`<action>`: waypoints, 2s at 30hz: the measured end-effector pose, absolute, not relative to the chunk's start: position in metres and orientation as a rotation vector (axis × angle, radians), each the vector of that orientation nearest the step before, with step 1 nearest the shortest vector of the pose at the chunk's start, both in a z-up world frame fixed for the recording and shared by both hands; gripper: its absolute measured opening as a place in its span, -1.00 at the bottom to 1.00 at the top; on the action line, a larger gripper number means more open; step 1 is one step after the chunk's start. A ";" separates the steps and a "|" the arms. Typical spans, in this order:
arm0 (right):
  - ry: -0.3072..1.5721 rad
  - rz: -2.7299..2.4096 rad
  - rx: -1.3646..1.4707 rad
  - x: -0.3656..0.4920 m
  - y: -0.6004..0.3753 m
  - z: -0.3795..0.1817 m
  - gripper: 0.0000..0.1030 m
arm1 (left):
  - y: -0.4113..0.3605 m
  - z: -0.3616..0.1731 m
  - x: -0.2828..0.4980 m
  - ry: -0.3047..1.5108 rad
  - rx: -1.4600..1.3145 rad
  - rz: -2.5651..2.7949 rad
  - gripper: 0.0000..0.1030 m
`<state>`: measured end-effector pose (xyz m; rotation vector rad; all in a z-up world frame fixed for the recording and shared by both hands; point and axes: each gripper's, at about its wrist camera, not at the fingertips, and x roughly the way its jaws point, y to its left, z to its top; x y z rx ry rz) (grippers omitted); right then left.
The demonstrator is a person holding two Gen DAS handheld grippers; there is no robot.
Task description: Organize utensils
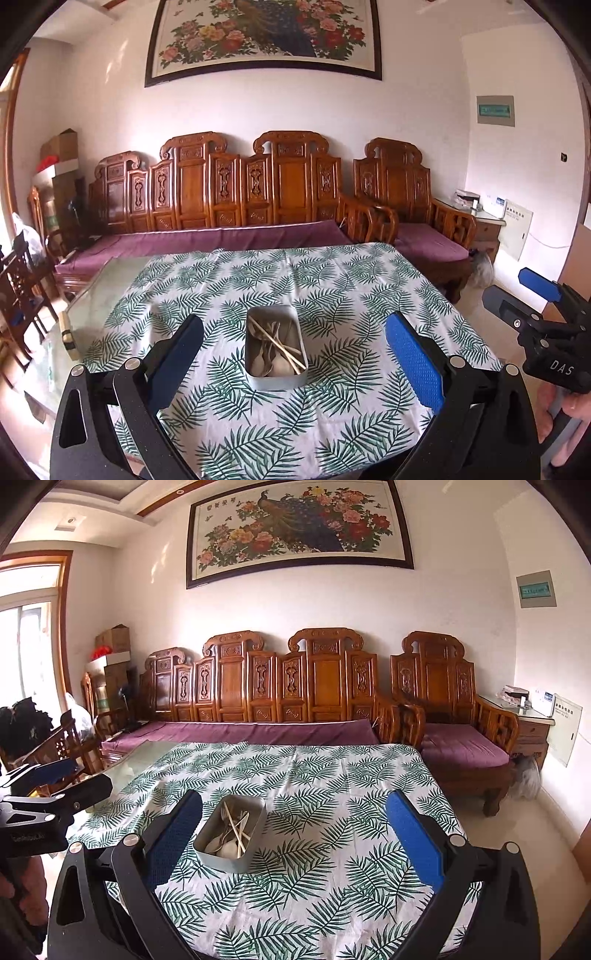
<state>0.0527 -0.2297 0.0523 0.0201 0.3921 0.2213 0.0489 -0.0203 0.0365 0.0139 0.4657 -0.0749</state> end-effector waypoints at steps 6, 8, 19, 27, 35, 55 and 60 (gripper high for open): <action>0.395 0.223 0.020 0.052 -0.229 0.052 0.95 | -0.019 0.035 0.048 0.465 0.007 -0.070 0.85; 0.395 0.223 0.020 0.052 -0.228 0.052 0.95 | -0.018 0.034 0.047 0.465 0.003 -0.069 0.85; 0.396 0.221 0.020 0.051 -0.228 0.053 0.95 | -0.017 0.035 0.044 0.458 -0.001 -0.064 0.85; 0.397 0.220 0.021 0.052 -0.228 0.053 0.95 | -0.018 0.037 0.043 0.450 0.005 -0.063 0.85; 0.396 0.221 0.021 0.052 -0.228 0.052 0.95 | -0.020 0.039 0.039 0.441 0.006 -0.066 0.85; 0.396 0.223 0.025 0.050 -0.227 0.052 0.95 | -0.023 0.040 0.038 0.437 0.004 -0.064 0.85; 0.395 0.223 0.026 0.050 -0.228 0.052 0.95 | -0.022 0.041 0.038 0.437 0.004 -0.064 0.85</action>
